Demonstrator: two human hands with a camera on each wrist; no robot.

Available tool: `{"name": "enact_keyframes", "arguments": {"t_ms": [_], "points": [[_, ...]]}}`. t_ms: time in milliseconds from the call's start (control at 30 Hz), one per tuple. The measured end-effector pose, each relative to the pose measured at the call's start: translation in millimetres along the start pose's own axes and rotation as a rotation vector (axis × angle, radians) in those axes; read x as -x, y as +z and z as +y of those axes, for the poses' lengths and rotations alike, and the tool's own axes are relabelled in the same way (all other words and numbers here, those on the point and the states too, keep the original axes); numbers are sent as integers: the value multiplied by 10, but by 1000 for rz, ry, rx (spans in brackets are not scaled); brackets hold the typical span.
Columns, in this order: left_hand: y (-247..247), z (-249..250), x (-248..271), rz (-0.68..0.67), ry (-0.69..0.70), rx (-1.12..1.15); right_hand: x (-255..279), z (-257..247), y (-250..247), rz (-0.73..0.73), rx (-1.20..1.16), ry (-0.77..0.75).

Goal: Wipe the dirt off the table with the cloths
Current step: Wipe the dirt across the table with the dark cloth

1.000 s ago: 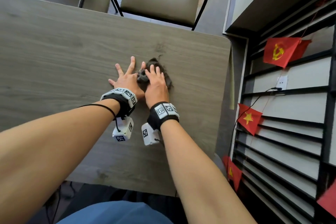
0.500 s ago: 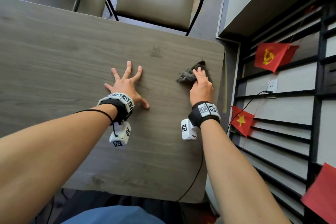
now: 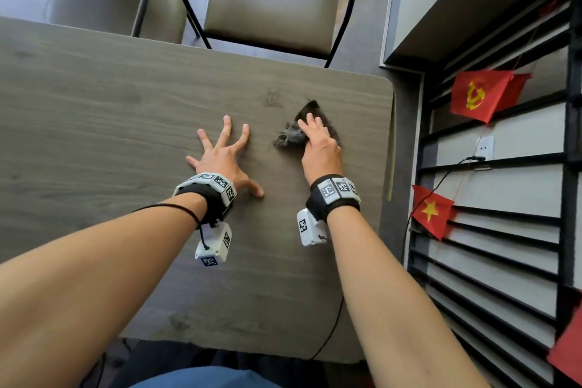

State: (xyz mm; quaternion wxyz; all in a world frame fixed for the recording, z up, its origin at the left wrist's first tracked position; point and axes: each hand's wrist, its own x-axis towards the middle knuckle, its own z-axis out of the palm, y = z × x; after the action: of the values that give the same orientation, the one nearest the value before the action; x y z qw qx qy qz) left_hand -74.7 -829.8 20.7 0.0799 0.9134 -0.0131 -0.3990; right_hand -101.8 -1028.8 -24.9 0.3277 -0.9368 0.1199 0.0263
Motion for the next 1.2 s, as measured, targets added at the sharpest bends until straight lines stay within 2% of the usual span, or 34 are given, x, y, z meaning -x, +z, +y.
{"name": "enact_keyframes", "arguments": {"t_ms": [133, 267, 367, 467, 533, 633, 667, 733, 867, 1033, 1200], "points": [[-2, 9, 27, 4, -6, 0, 59, 609, -436, 143, -1, 111], [3, 13, 18, 7, 7, 15, 61, 1019, -880, 178, 47, 202], [-12, 22, 29, 5, 2, 4, 84, 1051, -1014, 210, 70, 245], [0, 15, 23, 11, 7, -3, 138, 751, -809, 282, 50, 189], [0, 14, 20, 13, 9, 2, 164, 408, -472, 238, 35, 91], [-2, 12, 14, 5, 9, 0, 235, -169, 117, 17, 125, -68], [-3, 11, 12, 1, 8, -3, 282, -304, 280, -51, 173, -74], [-8, 7, 9, -4, 6, -5, 343, -397, 428, -83, 202, -63], [-6, 10, 7, -1, 7, -1, 236, 1, 201, -31, 179, -117], [9, 1, 1, 0, 12, 13, -73, 516, -337, 78, 138, 77], [7, -1, -3, -2, 26, 21, -361, 729, -678, 34, 158, 128]]}}
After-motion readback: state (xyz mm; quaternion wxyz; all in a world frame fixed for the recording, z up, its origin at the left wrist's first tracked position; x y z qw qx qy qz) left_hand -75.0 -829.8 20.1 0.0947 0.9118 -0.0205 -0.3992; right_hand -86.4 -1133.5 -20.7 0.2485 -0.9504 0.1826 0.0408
